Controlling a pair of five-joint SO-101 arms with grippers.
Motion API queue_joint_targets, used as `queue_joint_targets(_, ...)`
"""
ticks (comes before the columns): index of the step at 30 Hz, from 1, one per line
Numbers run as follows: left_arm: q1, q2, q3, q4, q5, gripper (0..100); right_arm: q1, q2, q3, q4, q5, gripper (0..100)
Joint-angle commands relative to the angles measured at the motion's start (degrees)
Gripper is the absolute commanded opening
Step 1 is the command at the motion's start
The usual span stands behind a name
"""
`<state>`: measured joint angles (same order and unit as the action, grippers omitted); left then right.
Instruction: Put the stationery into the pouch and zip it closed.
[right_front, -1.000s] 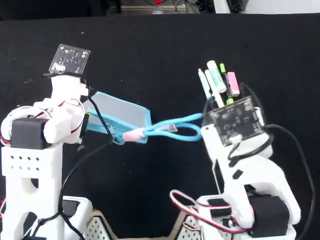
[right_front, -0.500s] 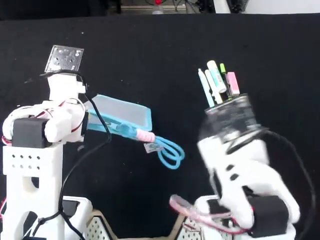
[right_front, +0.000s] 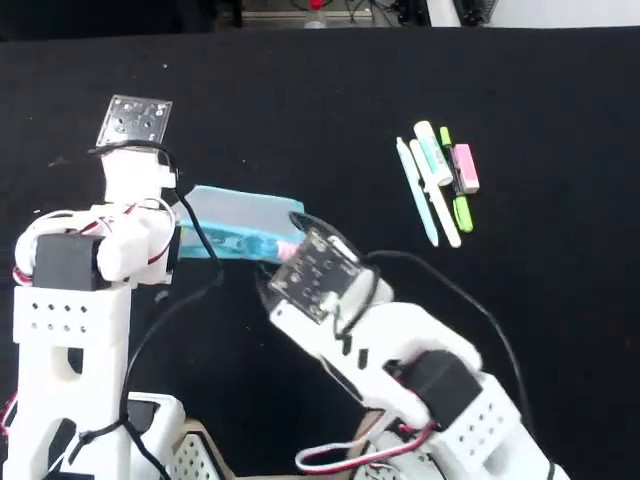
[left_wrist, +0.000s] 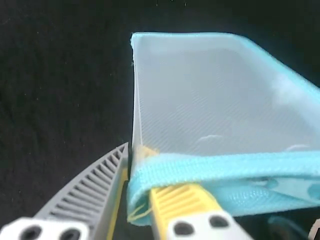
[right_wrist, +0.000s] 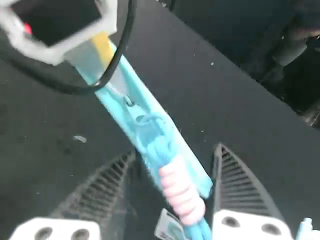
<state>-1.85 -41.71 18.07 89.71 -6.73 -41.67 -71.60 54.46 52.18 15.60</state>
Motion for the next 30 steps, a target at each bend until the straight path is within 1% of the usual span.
queue_joint_targets(1,0.7,-0.4,-0.3,-0.8,0.6,3,-2.3,-0.4,0.1,-6.4,0.0,22.9)
queue_joint_targets(6,0.7,-0.4,-0.3,-0.8,0.6,3,-2.5,-0.3,0.2,-6.8,0.0,22.8)
queue_joint_targets(11,0.7,-0.4,-0.3,-0.8,0.6,3,-2.6,-0.4,1.2,-6.3,0.0,15.9)
queue_joint_targets(19,0.7,-0.4,-0.3,-0.7,0.6,3,-2.6,-1.0,4.8,-6.3,-0.1,14.7)
queue_joint_targets(25,0.7,-0.4,-0.2,-0.5,0.6,3,-2.5,-1.0,2.3,-6.2,-0.4,0.8)
queue_joint_targets(30,0.7,-0.4,-0.2,-0.4,0.6,3,-2.3,-1.3,1.9,-5.6,-0.4,1.1)
